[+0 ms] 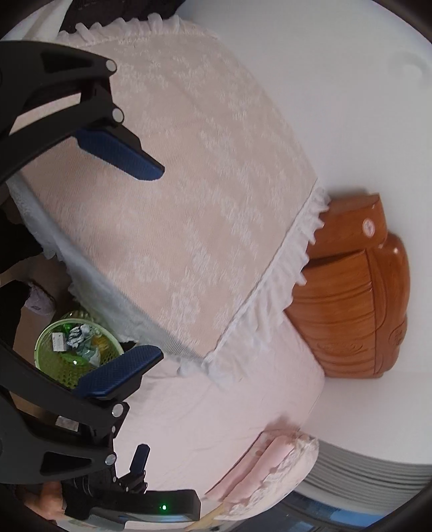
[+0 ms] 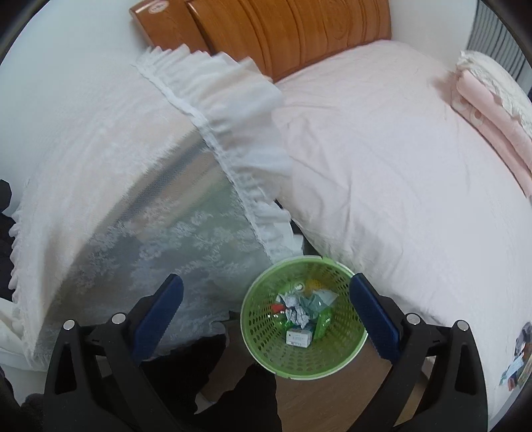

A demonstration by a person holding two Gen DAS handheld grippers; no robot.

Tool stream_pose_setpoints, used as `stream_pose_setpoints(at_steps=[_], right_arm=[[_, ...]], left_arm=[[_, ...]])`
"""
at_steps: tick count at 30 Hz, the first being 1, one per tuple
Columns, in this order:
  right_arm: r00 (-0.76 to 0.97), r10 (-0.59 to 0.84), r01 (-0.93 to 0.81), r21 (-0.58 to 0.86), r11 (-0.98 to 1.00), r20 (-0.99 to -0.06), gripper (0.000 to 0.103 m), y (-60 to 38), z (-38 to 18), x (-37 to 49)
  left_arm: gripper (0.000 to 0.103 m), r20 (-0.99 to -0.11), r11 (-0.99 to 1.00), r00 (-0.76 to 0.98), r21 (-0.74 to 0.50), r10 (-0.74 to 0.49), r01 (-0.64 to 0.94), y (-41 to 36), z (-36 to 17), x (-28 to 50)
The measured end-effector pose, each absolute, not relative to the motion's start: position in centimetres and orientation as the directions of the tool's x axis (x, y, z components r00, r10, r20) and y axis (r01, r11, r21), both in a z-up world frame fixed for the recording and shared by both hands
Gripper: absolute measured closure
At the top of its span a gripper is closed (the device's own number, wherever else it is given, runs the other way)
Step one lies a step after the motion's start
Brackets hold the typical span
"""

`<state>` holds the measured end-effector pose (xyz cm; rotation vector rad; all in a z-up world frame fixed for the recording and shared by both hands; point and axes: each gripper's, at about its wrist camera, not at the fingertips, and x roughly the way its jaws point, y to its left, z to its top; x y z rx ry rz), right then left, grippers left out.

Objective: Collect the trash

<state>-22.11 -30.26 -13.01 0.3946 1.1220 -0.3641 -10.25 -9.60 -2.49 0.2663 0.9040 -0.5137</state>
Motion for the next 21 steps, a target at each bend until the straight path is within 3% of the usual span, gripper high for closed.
stream_pose_setpoints(at_steps=[9, 16, 21], right_arm=[[0.593, -0.076, 0.264, 0.105, 0.959, -0.802, 0.002, -23.4, -0.8, -13.2], [0.775, -0.091, 0.172, 0.071, 0.982, -0.625, 0.002, -19.0, 10.4, -11.2], [0.802, -0.143, 0.173, -0.003, 0.985, -0.579, 0.002, -16.3, 13.0, -10.0]], left_arm=[[0.008, -0.647, 0.97, 0.754, 0.089, -0.118, 0.228, 1.3, 6.3, -5.4], [0.008, -0.514, 0.994, 0.855, 0.044, -0.067, 0.104, 6.3, 13.4, -4.3], [0.008, -0.512, 0.999, 0.859, 0.012, -0.022, 0.033, 7.6, 14.0, -3.3]])
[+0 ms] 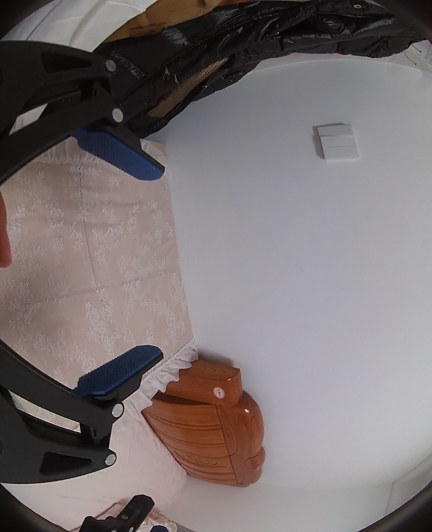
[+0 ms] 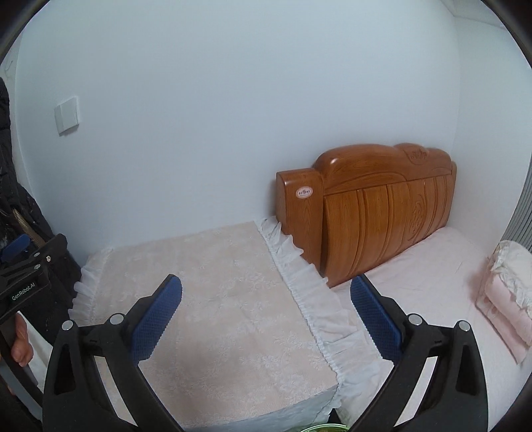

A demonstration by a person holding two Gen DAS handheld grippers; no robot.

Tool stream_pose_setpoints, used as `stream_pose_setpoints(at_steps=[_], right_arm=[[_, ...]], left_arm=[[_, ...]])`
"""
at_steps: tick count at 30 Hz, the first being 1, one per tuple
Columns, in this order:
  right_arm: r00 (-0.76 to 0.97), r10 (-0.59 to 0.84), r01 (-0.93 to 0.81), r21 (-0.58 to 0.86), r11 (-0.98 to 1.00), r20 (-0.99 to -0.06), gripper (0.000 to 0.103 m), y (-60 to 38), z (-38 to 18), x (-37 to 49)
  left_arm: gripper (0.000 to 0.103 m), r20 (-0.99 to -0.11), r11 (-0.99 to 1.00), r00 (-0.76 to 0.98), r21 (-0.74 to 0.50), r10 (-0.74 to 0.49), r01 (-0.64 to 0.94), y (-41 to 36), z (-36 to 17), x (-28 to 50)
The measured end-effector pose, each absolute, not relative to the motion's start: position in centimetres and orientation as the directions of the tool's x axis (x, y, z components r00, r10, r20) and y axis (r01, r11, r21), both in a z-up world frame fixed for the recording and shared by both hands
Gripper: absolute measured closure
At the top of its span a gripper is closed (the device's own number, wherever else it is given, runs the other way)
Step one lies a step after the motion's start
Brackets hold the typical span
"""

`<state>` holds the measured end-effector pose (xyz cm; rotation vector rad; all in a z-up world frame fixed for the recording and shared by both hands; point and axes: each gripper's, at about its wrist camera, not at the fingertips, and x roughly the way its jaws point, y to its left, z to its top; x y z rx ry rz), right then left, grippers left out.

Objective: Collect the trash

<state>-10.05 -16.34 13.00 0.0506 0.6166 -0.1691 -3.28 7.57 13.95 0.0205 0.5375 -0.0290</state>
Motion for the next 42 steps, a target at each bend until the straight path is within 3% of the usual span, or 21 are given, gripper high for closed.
stream_pose_setpoints(at_steps=[19, 42], right_arm=[[0.769, -0.098, 0.146, 0.024, 0.989, -0.632, 0.002, -15.1, 10.8, -8.2], [0.762, -0.094, 0.151, 0.035, 0.988, -0.641, 0.002, -15.3, 10.3, -8.1]], left_arm=[[0.008, -0.585, 0.994, 0.806, -0.004, -0.09, 0.108, 6.2, 11.7, -2.0], [0.008, -0.594, 0.994, 0.799, -0.022, -0.097, 0.104, 6.0, 11.6, -1.5]])
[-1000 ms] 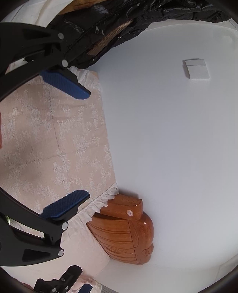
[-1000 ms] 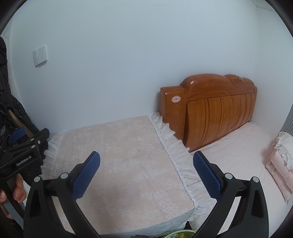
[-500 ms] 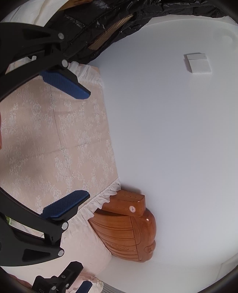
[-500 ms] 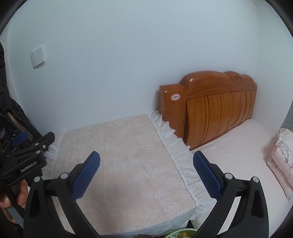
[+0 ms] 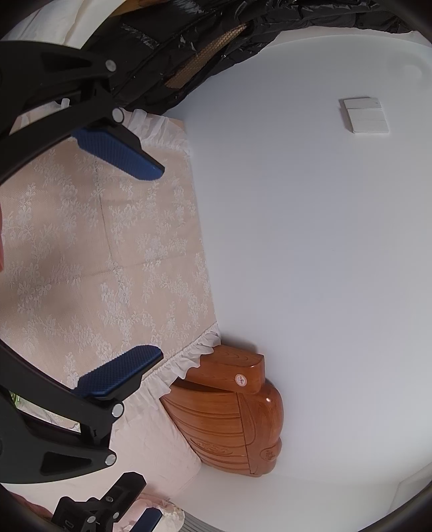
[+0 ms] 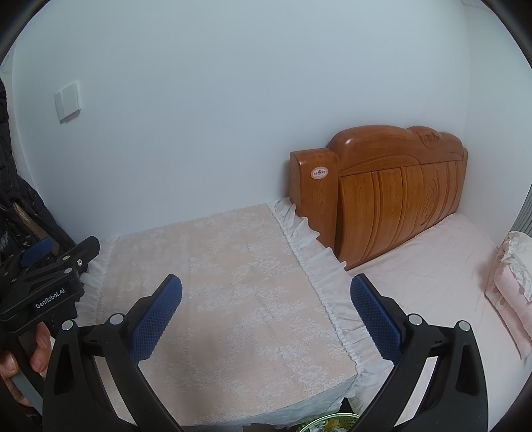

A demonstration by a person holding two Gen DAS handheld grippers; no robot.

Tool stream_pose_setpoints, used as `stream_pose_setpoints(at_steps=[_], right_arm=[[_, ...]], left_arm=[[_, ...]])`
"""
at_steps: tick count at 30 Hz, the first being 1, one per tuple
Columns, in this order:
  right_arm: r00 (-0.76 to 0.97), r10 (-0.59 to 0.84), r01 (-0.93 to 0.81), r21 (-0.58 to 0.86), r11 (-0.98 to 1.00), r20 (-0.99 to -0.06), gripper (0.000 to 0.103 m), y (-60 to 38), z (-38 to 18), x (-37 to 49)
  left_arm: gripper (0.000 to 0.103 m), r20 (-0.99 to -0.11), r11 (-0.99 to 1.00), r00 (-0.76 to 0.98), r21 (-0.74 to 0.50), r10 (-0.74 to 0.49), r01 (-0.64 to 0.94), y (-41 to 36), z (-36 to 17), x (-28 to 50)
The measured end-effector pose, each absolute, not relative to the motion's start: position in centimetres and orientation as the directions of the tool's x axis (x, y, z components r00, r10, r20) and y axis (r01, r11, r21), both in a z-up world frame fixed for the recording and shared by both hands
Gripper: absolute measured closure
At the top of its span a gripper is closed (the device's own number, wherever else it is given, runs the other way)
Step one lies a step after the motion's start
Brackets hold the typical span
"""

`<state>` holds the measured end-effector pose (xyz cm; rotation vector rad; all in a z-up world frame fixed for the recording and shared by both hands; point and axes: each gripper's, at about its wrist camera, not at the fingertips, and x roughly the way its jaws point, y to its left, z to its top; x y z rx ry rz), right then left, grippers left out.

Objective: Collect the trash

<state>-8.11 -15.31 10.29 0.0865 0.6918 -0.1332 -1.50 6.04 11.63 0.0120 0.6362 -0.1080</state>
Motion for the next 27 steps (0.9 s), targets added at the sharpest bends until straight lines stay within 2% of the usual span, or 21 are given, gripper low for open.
stream_pose_setpoints(at_steps=[27], right_arm=[[0.75, -0.096, 0.151, 0.027, 0.988, -0.655, 0.002, -15.39, 9.76, -8.18]], left_arm=[[0.008, -0.601, 0.992, 0.792, -0.011, -0.107, 0.126, 5.64, 11.49, -1.4]])
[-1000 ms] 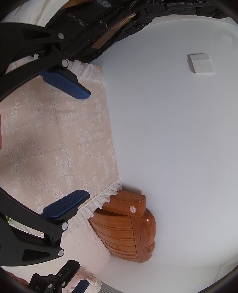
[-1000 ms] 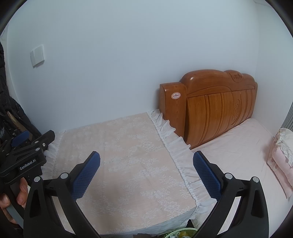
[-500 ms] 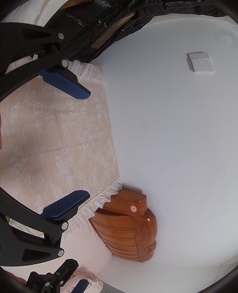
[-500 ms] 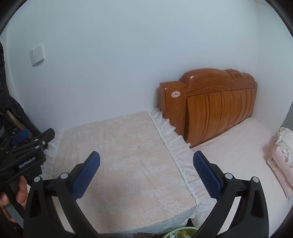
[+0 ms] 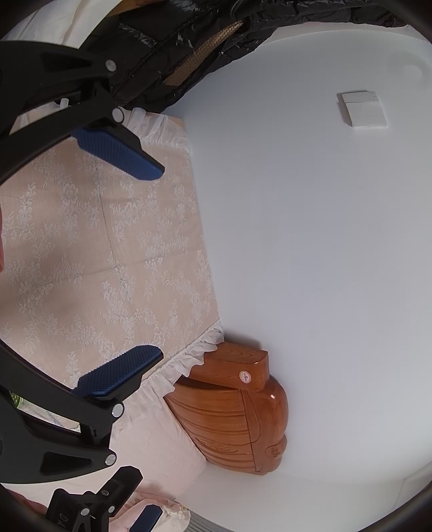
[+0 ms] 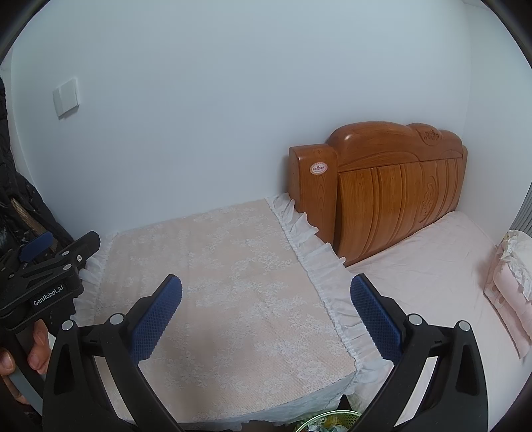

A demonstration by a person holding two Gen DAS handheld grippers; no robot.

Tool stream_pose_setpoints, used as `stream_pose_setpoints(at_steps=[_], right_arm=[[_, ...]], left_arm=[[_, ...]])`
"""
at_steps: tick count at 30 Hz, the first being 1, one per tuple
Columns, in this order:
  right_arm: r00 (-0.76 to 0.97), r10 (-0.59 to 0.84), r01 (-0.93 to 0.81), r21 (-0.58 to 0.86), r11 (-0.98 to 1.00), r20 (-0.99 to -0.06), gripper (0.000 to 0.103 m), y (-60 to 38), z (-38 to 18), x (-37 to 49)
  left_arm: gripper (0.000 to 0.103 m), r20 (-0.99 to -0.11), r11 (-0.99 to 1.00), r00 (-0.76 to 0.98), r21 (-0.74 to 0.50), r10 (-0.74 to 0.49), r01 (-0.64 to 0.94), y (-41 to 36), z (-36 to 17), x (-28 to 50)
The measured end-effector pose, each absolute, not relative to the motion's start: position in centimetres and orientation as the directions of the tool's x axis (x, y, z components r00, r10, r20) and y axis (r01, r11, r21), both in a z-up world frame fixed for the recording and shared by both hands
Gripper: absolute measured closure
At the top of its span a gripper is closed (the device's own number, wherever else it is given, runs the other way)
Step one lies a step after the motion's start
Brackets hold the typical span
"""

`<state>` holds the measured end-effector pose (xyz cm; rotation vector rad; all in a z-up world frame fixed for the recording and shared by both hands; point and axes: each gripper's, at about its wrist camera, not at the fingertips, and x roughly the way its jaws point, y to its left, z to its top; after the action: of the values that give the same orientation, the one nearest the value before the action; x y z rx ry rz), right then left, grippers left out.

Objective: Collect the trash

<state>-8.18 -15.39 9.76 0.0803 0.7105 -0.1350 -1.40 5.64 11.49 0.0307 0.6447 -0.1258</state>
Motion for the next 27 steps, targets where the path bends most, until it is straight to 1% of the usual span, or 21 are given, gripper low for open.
stream_pose_setpoints(at_steps=[27], right_arm=[[0.743, -0.092, 0.15, 0.031, 0.988, -0.663, 0.002, -15.84, 9.47, -7.63]], left_arm=[[0.008, -0.61, 0.992, 0.786, -0.006, -0.102, 0.124, 5.56, 11.3, -1.12]])
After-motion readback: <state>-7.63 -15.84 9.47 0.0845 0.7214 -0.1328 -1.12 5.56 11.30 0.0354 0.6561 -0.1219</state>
